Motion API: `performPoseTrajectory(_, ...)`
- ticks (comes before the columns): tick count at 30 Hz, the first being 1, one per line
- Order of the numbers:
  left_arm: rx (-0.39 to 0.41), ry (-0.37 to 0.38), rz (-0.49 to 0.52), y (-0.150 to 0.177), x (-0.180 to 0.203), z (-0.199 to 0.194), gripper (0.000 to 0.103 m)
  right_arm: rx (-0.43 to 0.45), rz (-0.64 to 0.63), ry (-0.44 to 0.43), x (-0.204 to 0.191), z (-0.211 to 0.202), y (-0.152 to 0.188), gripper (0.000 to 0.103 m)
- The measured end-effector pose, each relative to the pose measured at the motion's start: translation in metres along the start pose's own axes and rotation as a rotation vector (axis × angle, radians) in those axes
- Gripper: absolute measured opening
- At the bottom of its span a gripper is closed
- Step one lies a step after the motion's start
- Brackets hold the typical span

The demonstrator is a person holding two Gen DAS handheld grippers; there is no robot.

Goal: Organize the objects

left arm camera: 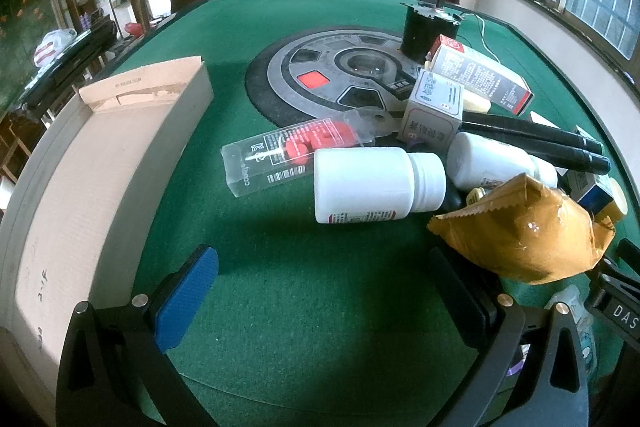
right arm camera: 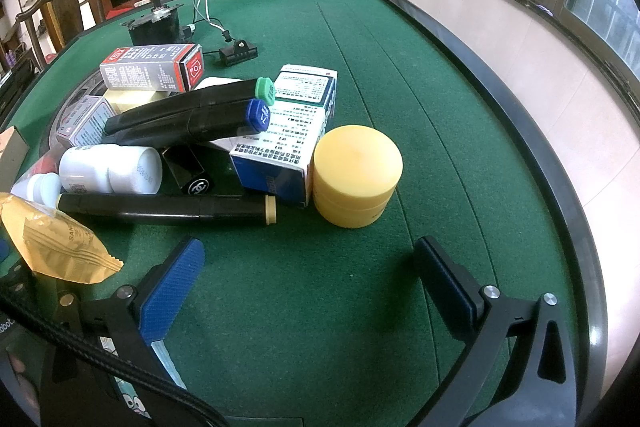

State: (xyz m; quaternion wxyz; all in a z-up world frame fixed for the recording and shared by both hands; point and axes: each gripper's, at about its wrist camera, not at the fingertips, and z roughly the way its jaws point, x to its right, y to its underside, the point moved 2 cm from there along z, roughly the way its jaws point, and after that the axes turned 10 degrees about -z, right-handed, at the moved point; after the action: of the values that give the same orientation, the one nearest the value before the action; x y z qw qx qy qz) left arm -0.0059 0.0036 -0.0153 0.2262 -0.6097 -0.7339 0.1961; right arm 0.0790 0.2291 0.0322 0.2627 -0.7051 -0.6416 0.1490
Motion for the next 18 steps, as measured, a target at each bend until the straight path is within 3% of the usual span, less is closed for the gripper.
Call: performPoseTrajectory(18, -0.004, -0.005, -0.003, 0.0095, -0.0045, -0.0076, 0.102, -0.027, -0.021, -0.017, -0.0038, 0.0007, 0.0015, 0.103)
